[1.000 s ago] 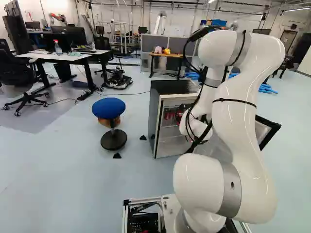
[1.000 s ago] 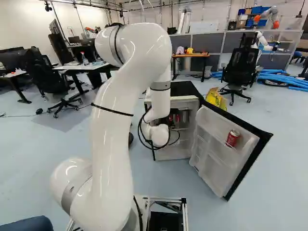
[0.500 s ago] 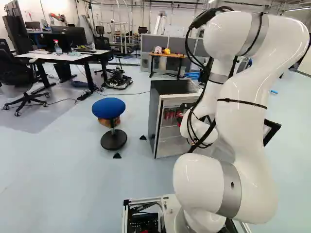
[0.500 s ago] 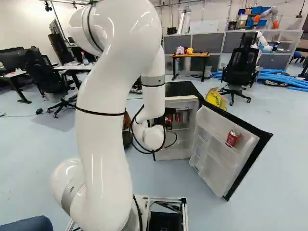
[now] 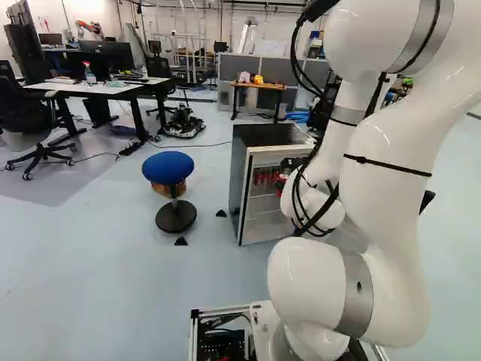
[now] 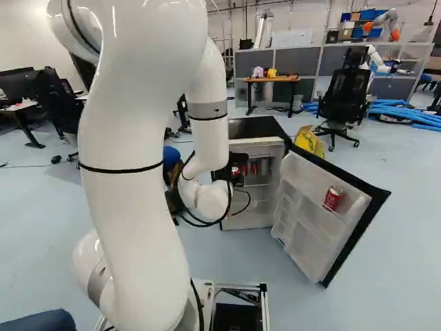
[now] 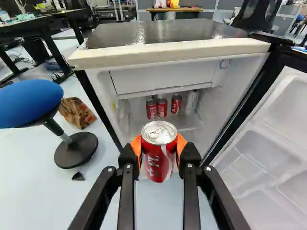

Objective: Grab a drink from the fridge

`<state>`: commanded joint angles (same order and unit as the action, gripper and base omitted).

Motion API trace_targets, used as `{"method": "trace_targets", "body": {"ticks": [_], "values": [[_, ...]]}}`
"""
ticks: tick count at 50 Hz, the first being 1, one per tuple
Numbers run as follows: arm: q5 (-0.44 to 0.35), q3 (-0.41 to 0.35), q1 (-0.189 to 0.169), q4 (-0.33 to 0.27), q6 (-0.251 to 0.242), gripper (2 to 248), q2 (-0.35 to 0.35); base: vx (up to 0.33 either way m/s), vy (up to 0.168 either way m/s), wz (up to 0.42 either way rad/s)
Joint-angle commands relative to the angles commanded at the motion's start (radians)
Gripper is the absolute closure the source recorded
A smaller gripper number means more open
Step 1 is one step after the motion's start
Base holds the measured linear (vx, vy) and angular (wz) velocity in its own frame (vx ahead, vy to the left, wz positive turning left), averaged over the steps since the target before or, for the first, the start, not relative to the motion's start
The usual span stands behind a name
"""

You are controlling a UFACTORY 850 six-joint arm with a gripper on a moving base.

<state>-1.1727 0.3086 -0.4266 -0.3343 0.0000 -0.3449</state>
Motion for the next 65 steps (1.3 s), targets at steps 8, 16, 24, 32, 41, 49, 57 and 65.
{"method": "trace_targets", "body": {"ticks": [8, 16, 24, 32, 41, 49, 57, 65], "values": [[0.000, -0.010, 0.000, 0.000, 0.000, 157, 0.030, 0.000, 0.000, 0.000], [0.000, -0.019, 0.000, 0.000, 0.000, 157, 0.060, 0.000, 0.000, 0.000], [0.000, -0.028, 0.000, 0.000, 0.000, 157, 0.090, 0.000, 0.000, 0.000], [0.009, -0.036, 0.000, 0.000, 0.000, 157, 0.119, 0.000, 0.000, 0.000], [0.044, -0.045, 0.001, 0.000, 0.000, 157, 0.152, 0.000, 0.000, 0.000], [0.086, -0.051, 0.001, 0.000, 0.000, 157, 0.180, 0.000, 0.000, 0.000], [0.134, -0.051, 0.004, 0.000, 0.000, 157, 0.204, 0.000, 0.000, 0.000], [0.182, -0.049, 0.007, 0.000, 0.000, 157, 0.226, 0.000, 0.000, 0.000]]}}
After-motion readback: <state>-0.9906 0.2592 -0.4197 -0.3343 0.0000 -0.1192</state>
